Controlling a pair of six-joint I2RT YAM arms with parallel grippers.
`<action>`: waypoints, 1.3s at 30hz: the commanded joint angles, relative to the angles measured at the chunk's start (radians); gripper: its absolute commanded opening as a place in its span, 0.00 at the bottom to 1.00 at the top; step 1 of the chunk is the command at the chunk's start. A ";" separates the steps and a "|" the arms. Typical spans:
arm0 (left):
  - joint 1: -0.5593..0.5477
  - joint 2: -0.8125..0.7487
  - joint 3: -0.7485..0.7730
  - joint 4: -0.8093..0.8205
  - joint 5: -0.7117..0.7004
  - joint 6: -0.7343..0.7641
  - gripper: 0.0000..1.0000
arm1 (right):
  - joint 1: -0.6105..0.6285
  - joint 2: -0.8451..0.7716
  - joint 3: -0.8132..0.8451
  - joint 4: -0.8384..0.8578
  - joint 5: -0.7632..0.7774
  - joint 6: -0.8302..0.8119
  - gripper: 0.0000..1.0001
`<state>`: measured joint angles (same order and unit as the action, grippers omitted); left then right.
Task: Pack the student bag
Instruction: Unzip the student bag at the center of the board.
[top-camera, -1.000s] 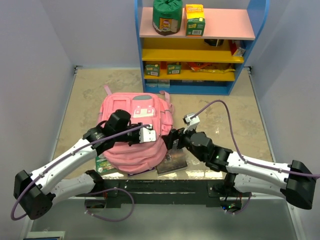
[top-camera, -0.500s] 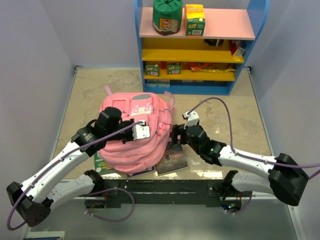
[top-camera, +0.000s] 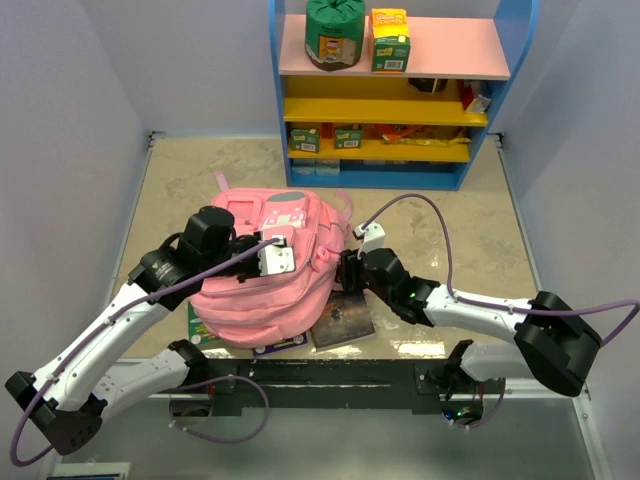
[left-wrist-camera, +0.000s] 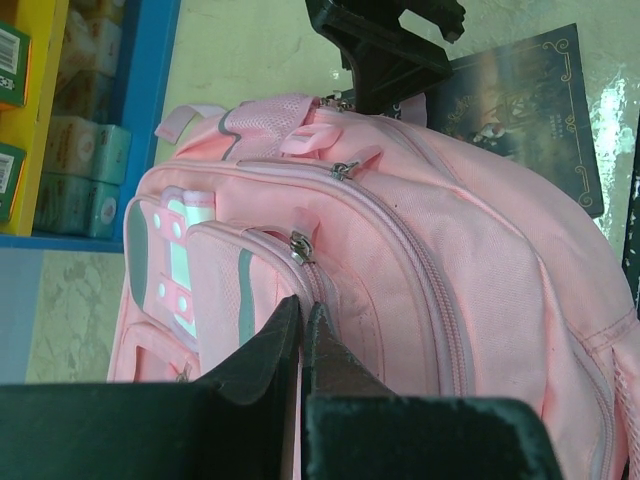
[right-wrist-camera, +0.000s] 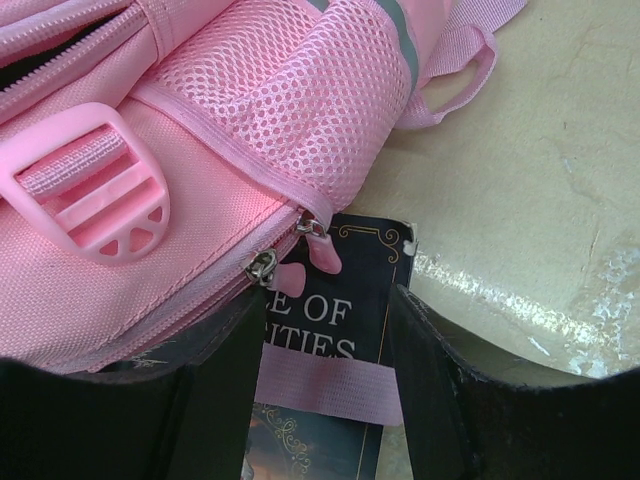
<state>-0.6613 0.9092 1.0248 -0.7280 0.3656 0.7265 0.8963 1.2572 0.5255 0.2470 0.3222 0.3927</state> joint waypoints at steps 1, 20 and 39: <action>0.003 -0.036 0.092 0.118 0.049 0.030 0.00 | 0.000 0.005 0.024 0.095 0.006 -0.023 0.56; 0.019 -0.006 0.113 0.164 0.062 -0.006 0.00 | 0.076 0.033 -0.018 0.170 0.086 -0.026 0.31; 0.040 -0.012 0.121 0.148 0.107 -0.019 0.00 | 0.096 0.116 -0.004 0.282 0.196 -0.063 0.33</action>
<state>-0.6258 0.9276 1.0634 -0.7258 0.4099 0.7147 0.9859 1.3865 0.4992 0.4427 0.4808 0.3576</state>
